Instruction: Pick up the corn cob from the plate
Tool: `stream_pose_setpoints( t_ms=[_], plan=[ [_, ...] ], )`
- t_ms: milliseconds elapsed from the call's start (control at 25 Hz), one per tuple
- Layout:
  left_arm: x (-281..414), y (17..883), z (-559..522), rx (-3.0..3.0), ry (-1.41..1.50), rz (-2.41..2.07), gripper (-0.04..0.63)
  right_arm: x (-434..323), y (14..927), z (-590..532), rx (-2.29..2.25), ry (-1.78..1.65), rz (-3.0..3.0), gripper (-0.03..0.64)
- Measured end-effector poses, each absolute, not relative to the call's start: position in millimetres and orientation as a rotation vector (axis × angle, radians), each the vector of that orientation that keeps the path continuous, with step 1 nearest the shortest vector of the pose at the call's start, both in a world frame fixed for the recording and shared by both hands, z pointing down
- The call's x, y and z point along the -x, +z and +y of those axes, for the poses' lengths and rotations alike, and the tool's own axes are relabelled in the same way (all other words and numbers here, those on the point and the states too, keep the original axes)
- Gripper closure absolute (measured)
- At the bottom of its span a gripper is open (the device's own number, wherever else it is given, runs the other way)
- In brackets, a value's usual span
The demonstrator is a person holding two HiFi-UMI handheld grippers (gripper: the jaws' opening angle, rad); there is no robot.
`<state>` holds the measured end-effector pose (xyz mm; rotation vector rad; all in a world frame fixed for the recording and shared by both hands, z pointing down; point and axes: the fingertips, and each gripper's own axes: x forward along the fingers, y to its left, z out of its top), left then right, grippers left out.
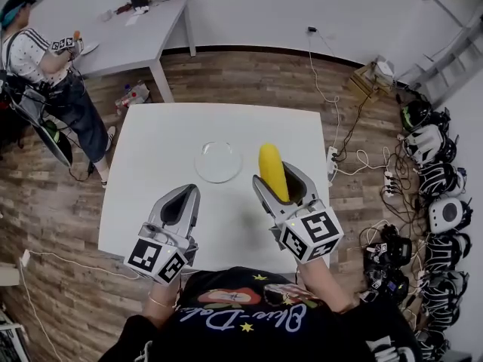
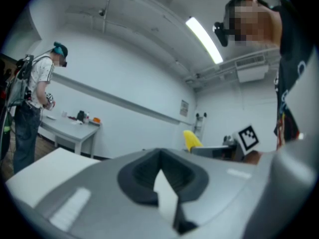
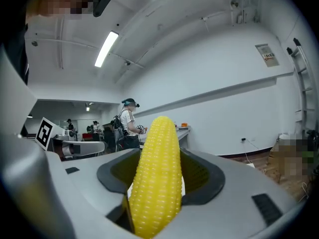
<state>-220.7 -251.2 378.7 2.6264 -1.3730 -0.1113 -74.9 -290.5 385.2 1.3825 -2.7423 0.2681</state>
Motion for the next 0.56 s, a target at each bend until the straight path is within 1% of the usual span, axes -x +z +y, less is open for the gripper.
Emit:
stream_pose_setpoints(
  t_ms=[560],
  plan=[
    [220, 374, -256, -2.610, -0.118, -1.430, 0.600, 53, 380, -291, -1.443, 0.304, -2.741, 0.353]
  ],
)
